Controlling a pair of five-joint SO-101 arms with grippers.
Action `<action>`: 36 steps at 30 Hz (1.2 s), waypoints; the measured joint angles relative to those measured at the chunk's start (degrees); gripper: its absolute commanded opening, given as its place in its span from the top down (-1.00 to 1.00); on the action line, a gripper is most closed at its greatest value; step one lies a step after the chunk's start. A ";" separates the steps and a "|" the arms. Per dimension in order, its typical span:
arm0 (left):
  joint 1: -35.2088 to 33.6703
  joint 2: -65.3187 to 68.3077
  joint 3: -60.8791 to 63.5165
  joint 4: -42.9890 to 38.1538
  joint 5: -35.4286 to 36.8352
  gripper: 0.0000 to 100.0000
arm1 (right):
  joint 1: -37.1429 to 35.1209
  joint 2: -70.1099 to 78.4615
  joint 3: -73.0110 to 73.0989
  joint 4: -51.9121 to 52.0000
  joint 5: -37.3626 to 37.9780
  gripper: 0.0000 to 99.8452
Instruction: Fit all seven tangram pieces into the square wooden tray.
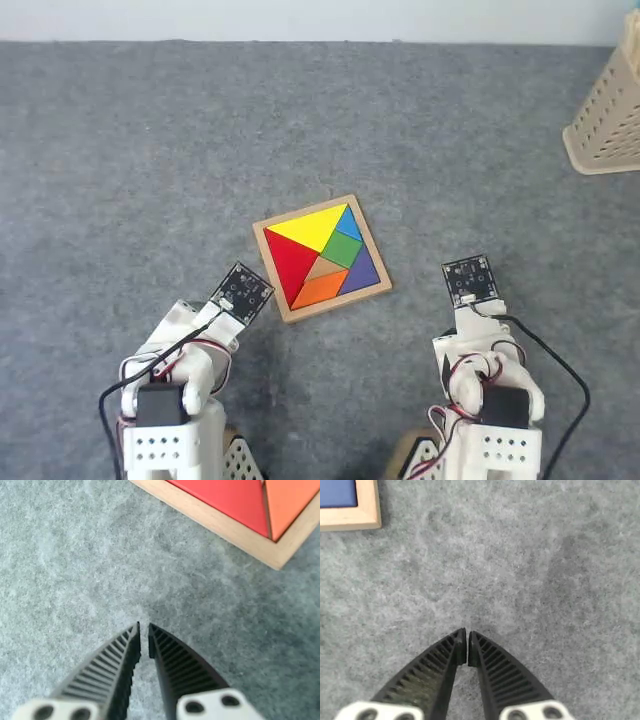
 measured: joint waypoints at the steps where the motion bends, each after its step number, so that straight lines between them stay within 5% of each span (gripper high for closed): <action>1: 0.00 0.00 0.00 0.00 0.00 0.94 | 0.00 0.00 0.00 0.00 0.00 0.99; 36: -0.18 0.00 0.00 0.00 0.00 0.94 | 2.64 -0.44 0.00 1.05 0.09 0.99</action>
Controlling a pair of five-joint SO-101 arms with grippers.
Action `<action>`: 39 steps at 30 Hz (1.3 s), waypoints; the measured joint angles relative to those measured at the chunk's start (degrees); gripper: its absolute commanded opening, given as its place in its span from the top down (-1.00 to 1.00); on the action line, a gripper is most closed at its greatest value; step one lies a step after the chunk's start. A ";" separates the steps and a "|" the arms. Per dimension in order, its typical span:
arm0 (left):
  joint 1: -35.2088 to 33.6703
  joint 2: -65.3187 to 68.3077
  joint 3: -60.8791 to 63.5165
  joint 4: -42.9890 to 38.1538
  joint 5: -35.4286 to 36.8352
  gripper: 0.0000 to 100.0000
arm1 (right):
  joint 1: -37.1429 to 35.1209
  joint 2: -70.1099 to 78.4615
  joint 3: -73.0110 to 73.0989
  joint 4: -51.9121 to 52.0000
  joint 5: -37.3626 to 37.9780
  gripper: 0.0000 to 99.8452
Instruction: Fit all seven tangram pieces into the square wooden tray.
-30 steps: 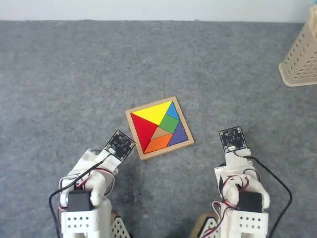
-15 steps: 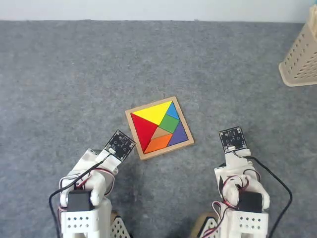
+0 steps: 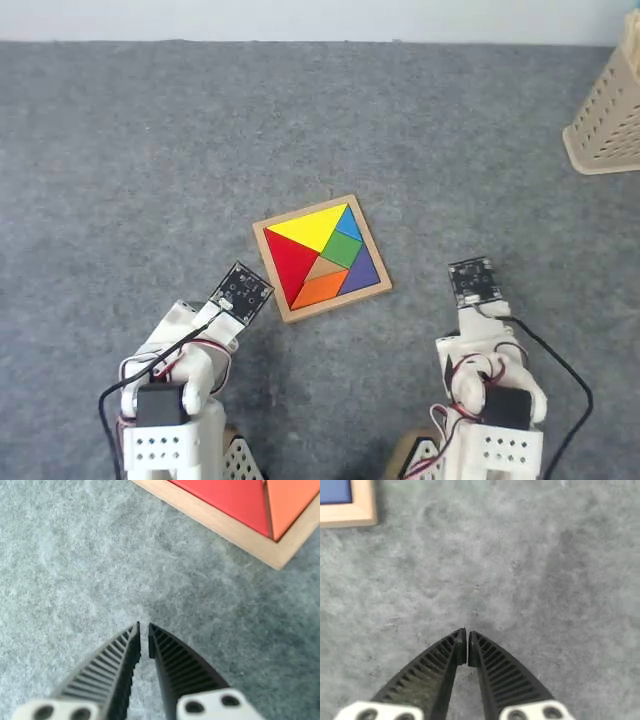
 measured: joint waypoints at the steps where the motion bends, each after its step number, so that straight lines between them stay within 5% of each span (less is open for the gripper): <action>1: 0.00 0.00 0.00 0.00 0.00 0.94 | 0.97 0.00 0.00 0.00 0.00 0.99; 12: 0.53 0.00 0.00 0.00 0.00 0.94 | 6.95 0.00 0.00 0.00 0.00 0.99; 22: 13.36 0.00 0.00 0.00 0.00 0.94 | 2.29 0.00 0.00 0.00 -0.09 0.99; 39: 14.15 0.00 0.00 0.00 0.00 0.94 | 2.20 0.00 0.00 0.00 -0.09 0.99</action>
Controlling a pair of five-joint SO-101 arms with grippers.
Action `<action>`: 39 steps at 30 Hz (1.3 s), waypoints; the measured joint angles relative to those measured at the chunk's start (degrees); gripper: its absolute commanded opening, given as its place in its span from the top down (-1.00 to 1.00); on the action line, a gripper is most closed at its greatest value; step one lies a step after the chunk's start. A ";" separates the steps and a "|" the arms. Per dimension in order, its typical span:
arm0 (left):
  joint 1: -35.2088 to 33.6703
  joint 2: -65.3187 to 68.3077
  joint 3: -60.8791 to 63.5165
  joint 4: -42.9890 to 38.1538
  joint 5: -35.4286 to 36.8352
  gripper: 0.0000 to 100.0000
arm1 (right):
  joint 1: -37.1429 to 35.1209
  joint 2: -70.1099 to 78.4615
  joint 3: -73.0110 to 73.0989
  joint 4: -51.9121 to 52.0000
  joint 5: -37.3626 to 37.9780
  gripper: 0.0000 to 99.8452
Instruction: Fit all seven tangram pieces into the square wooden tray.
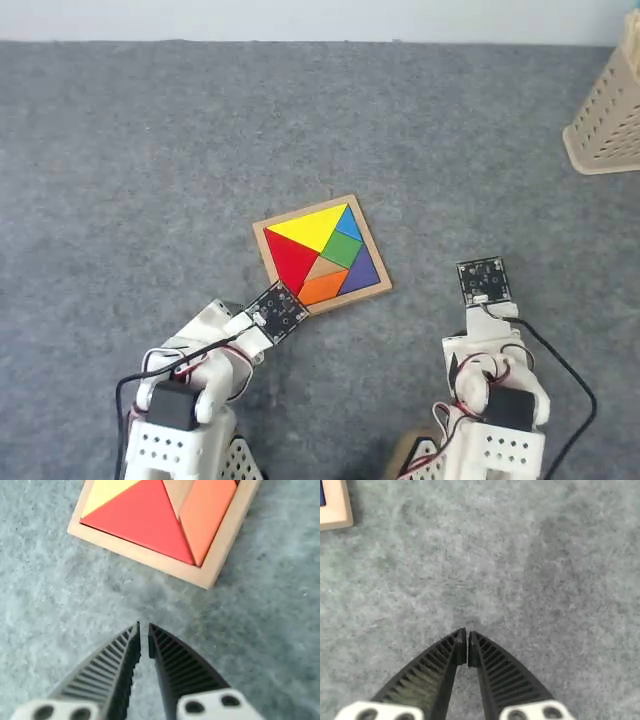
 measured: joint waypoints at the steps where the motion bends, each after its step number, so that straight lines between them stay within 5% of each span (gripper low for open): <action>1: 0.00 0.00 0.00 0.00 0.00 0.94 | 0.00 0.00 0.00 0.00 0.00 0.99; 13: -12.31 0.00 0.00 0.00 0.00 0.94 | 0.00 0.00 0.00 0.00 0.09 0.99; 39: -12.92 0.00 0.00 0.00 0.00 0.94 | 0.00 0.00 0.00 0.00 0.09 0.99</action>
